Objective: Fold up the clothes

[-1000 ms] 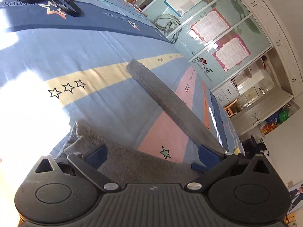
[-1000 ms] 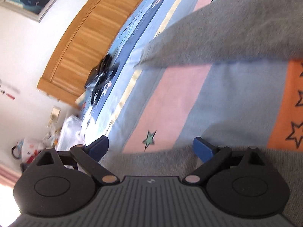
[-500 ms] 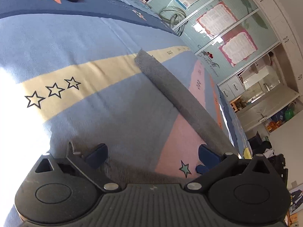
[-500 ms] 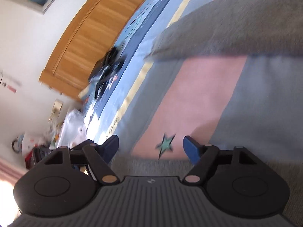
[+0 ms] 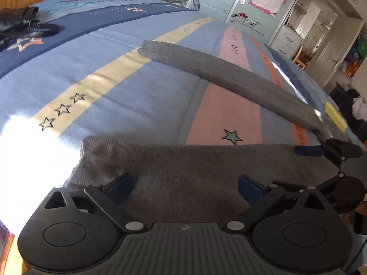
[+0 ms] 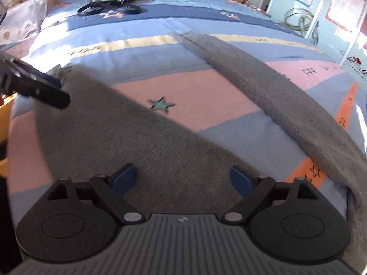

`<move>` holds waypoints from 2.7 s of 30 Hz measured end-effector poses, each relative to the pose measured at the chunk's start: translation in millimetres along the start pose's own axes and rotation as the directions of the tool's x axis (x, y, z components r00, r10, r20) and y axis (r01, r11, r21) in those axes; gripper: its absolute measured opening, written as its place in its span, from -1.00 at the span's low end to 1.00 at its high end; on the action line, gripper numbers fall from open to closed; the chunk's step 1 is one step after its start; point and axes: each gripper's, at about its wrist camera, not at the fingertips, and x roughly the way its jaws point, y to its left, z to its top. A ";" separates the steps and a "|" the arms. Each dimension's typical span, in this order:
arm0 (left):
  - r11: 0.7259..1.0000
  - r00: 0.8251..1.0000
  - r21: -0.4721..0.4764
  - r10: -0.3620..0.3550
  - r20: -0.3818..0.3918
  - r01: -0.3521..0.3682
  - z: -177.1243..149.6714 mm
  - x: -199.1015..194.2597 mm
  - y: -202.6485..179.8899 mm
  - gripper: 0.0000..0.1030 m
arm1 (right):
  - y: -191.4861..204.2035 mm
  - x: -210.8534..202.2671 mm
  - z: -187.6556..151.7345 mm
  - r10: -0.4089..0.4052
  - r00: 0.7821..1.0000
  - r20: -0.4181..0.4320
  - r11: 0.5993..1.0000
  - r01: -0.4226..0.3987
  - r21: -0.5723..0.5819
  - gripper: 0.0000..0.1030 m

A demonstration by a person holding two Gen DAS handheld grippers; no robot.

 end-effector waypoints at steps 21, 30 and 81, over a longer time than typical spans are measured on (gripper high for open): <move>0.993 0.989 0.007 -0.121 -0.088 0.122 13.2 9.8 5.2 0.88 | -99.8 -79.5 -129.3 -0.042 0.859 0.510 0.655 -0.362 0.663 0.93; 0.990 0.998 -0.125 -0.063 -0.023 0.059 49.8 3.8 12.6 0.82 | -123.3 -54.4 -183.2 0.023 0.712 0.702 0.487 -0.621 0.614 1.00; 0.964 0.968 -0.136 -0.239 -0.076 0.227 21.9 8.2 -30.2 0.88 | -102.1 9.4 -30.9 -0.054 0.995 0.083 0.997 0.049 0.052 0.99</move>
